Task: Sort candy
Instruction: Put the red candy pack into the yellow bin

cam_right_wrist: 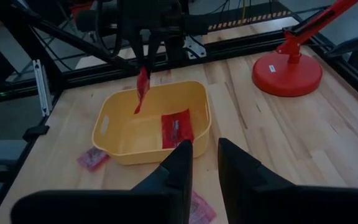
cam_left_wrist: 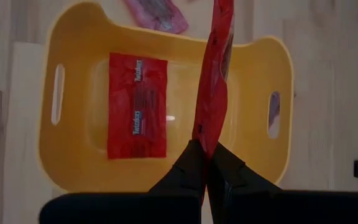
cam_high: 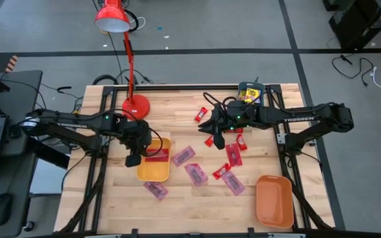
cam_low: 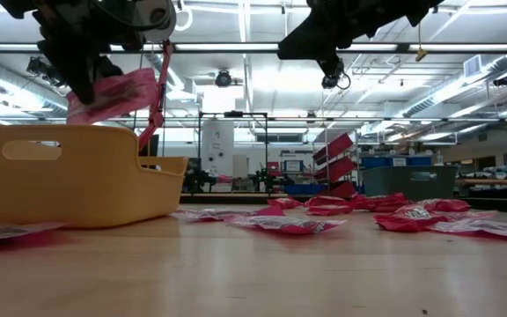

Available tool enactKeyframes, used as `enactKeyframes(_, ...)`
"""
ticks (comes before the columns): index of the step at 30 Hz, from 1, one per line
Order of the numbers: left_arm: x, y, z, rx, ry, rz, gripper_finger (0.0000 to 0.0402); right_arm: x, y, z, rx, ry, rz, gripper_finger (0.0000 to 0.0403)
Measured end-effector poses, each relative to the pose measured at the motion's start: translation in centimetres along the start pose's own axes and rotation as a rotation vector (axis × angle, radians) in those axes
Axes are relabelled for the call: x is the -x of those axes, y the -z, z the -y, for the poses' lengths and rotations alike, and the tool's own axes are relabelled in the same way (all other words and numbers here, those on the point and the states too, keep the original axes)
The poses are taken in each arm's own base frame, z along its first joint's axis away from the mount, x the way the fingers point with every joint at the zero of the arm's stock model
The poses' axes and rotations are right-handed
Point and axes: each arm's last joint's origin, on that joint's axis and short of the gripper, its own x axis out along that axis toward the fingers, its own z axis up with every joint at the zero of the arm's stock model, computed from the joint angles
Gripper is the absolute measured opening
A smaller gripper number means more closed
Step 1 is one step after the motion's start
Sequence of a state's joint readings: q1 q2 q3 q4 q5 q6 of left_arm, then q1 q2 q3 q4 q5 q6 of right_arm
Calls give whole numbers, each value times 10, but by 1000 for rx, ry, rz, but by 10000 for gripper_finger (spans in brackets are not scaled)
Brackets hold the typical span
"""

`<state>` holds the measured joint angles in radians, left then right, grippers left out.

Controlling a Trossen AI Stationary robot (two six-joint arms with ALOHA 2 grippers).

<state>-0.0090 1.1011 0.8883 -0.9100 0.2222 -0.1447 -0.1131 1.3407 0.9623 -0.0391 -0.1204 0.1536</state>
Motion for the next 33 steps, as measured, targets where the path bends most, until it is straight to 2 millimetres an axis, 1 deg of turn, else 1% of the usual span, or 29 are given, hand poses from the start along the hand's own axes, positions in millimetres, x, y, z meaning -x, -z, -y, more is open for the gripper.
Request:
enactKeyframes(5, -1, 0, 0, 19, 0, -7, 5, 0, 0, 0, 0, 0, 0, 62)
enactKeyframes(22, -18, -1, 10, 0, 21, -85, 3, 0, 0, 0, -3, 0, -1, 62)
enactKeyframes(33, -18, -2, 10, -4, 9, -80, 7, 0, 0, 0, -4, 0, -2, 62)
